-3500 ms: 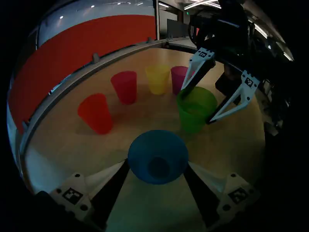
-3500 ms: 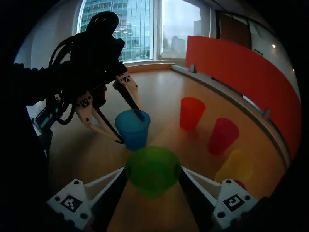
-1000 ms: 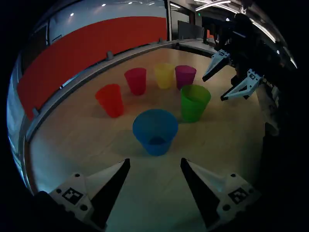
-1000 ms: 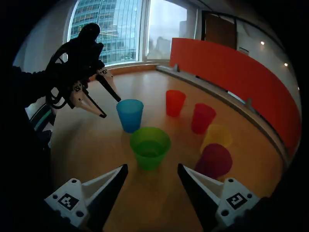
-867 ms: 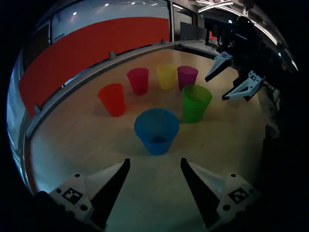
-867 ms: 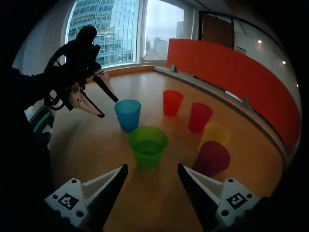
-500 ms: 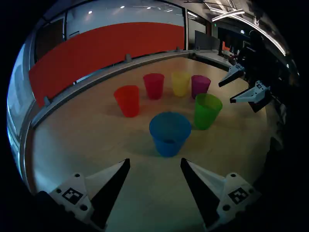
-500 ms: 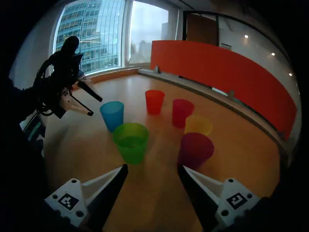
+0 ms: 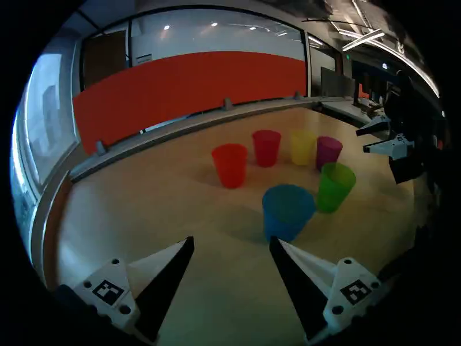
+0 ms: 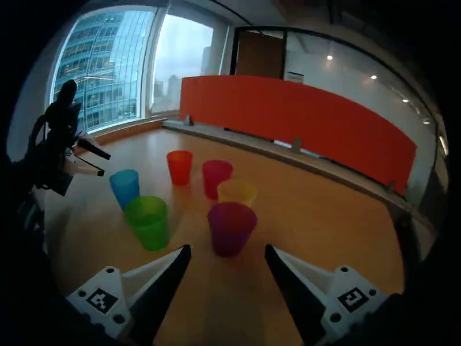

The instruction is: Pour water

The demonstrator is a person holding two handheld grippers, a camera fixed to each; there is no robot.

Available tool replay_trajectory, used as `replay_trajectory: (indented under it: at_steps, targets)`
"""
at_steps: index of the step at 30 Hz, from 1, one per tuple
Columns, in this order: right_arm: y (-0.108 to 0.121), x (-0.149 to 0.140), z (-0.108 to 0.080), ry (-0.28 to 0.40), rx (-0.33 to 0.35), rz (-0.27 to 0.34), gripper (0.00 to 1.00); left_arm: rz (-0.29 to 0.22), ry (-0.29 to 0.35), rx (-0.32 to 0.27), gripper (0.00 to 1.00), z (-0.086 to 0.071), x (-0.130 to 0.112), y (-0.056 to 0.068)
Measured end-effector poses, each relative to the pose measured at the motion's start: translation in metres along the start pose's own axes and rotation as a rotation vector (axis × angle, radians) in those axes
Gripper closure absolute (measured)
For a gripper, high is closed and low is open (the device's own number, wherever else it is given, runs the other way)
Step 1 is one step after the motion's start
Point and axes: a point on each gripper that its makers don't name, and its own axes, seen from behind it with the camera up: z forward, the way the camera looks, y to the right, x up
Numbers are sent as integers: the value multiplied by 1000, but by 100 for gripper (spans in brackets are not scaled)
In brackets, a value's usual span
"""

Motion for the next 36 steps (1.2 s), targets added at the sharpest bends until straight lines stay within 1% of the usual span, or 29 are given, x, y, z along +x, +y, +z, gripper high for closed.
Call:
replay_trajectory:
  at_steps: [3, 8, 14, 18, 21, 23, 27, 30, 36]
  targets:
    - [9, 7, -1, 25, -38, 14, 0, -19, 28, 30, 3, -4, 5, -8]
    - [18, 22, -3, 73, -87, 27, 0, -40, 71, 68, 3, -8, 11, -17]
    - [29, 38, -3, 134, -147, 45, 0, -64, 148, 129, 2, -15, 26, -29]
    - [41, 46, -6, 171, -219, 47, 0, -76, 215, 175, 3, -23, 40, -36]
    - [47, 54, -9, 213, -265, 63, 0, -85, 269, 207, 2, -30, 52, -40]
    - [48, 57, -11, 234, -283, 77, 0, -94, 301, 224, 2, -34, 59, -41]
    - [53, 66, -17, 286, -329, 107, 0, -109, 363, 244, 3, -41, 72, -41]
    - [55, 73, -23, 329, -356, 124, 0, -113, 402, 266, 3, -47, 79, -42]
    - [64, 92, -36, 414, -427, 144, 0, -127, 461, 340, 2, -58, 88, -49]
